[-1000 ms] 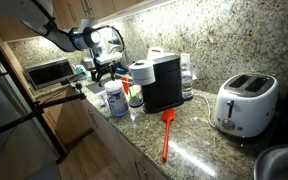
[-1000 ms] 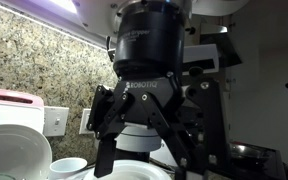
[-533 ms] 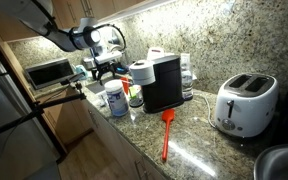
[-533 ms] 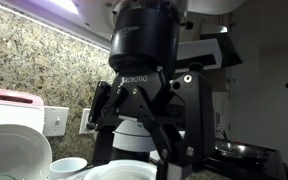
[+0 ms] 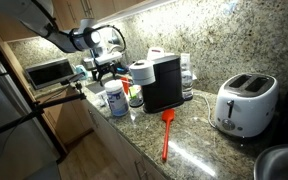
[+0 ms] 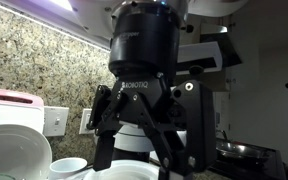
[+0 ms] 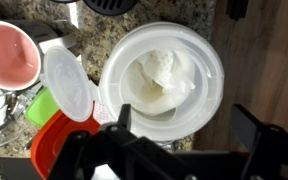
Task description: Move the bottle to the right
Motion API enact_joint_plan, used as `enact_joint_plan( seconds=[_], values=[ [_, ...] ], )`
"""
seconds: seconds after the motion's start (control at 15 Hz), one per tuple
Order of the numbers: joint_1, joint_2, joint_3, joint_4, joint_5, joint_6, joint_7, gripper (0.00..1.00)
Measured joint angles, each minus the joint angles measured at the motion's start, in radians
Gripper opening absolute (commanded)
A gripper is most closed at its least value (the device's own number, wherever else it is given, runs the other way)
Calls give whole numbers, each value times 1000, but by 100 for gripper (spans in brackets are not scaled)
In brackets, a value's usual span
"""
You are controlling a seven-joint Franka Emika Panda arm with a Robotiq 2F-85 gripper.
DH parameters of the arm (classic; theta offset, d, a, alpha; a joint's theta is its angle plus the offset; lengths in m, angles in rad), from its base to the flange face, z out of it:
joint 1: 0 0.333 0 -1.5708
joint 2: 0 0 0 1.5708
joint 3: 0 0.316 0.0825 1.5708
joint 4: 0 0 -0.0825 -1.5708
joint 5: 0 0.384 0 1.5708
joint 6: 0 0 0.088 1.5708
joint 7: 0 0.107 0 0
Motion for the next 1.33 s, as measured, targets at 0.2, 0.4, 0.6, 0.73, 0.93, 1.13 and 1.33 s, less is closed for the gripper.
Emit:
enact_joint_plan(
  seconds=[0.2,0.4,0.6,0.73,0.93,1.13,1.33],
  values=[
    [0,0,-7,-2,-13,0,3,100],
    [-7,0,-8,-2,-13,-4,2,100],
    [-17,1,-8,-2,-11,-17,1,100],
    [-24,3,-9,-2,-11,-25,1,100],
    [-28,5,-9,-1,-10,-41,1,100],
    [-23,2,-6,-4,-10,-43,1,100],
    [-9,-12,-2,-15,-15,-43,4,100]
  ],
)
